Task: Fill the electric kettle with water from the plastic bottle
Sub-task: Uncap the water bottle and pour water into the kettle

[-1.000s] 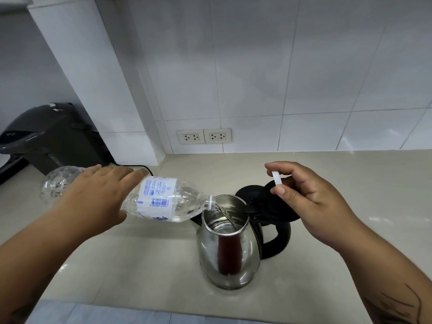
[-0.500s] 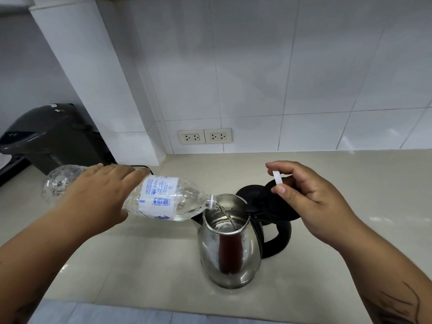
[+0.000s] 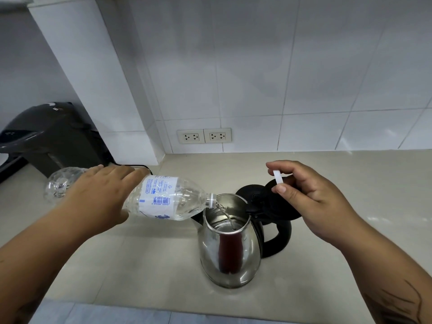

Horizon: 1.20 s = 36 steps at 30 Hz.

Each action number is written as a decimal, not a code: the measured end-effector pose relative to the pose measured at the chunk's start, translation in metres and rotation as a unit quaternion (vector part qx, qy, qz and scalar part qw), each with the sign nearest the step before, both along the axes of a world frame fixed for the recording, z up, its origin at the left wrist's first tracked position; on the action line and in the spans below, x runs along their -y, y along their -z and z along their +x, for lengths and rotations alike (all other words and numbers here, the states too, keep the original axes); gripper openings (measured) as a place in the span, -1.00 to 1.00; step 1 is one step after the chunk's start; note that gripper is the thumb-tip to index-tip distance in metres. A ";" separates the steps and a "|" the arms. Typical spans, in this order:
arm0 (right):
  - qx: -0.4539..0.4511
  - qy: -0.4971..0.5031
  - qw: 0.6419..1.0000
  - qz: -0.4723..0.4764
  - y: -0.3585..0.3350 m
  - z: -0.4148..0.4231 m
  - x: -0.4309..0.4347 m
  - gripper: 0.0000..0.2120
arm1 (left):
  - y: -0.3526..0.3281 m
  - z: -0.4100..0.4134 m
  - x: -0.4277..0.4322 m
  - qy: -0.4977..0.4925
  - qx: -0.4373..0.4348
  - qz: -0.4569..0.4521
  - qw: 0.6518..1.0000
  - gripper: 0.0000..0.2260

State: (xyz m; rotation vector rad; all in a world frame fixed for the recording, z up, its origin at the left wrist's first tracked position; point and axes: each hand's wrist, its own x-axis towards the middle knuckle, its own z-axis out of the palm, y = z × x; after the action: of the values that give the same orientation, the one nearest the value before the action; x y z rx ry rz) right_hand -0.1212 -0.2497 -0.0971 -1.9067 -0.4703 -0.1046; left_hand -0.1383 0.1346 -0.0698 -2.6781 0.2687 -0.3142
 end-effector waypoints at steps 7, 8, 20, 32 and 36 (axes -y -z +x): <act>-0.029 -0.018 0.999 -0.008 -0.016 0.001 -0.005 -0.62 | 0.022 -0.001 -0.005 -0.024 -0.034 -0.136 0.990 -0.25; -0.029 -0.021 0.999 -0.010 -0.019 0.002 -0.007 -0.62 | 0.025 -0.002 -0.003 -0.039 -0.051 -0.171 0.983 -0.27; 0.034 -0.051 0.991 -0.123 -0.061 0.022 -0.076 -0.65 | 0.050 -0.009 0.017 -0.033 -0.110 -0.537 0.836 -0.33; 0.080 -0.075 0.950 -0.294 -0.088 0.032 -0.096 -0.91 | 0.038 -0.007 0.012 -0.035 -0.133 -0.543 0.829 -0.34; 0.103 0.017 0.931 -0.351 -0.082 0.036 -0.102 -0.38 | 0.034 -0.004 0.014 -0.046 -0.148 -0.523 0.838 -0.31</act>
State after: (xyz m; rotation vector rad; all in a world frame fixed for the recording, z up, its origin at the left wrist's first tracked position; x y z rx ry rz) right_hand -0.0851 -0.1472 -0.0155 -2.6240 -0.6782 -0.1771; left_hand -0.1426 0.1206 -0.1035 -3.8234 0.0388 0.0297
